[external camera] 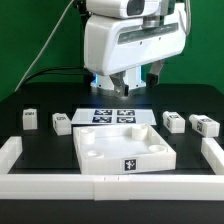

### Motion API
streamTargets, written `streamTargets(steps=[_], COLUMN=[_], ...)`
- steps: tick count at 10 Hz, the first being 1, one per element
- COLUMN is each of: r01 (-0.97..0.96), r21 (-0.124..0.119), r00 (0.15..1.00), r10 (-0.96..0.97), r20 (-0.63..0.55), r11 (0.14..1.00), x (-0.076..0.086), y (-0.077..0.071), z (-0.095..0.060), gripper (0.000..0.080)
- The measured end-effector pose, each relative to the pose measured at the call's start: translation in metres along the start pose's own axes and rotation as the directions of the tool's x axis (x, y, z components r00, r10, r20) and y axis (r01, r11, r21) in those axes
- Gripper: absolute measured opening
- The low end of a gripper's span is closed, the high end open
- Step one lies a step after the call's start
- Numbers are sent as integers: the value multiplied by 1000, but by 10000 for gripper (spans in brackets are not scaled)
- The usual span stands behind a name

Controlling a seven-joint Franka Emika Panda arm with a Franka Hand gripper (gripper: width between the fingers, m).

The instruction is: Assemble one leg

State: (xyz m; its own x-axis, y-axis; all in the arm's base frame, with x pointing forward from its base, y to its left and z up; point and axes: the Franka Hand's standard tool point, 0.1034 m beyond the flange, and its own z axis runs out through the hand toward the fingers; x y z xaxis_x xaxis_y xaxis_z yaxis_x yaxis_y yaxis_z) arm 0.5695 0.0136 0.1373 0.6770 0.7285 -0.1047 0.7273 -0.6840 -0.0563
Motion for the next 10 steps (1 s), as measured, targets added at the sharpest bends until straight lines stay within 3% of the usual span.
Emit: streamTargets(steps=[8,9,10], r01=[1,23,117], r21=[1,-5,-41], r00=[1000,1000,992], r10=[-1,-23,-119], r20=[1,-6,-38], r11=[1000,1000,992], x=[0,-1,-10], y=[0,-1,-5], z=[1,3,13], gripper=[650,650,650])
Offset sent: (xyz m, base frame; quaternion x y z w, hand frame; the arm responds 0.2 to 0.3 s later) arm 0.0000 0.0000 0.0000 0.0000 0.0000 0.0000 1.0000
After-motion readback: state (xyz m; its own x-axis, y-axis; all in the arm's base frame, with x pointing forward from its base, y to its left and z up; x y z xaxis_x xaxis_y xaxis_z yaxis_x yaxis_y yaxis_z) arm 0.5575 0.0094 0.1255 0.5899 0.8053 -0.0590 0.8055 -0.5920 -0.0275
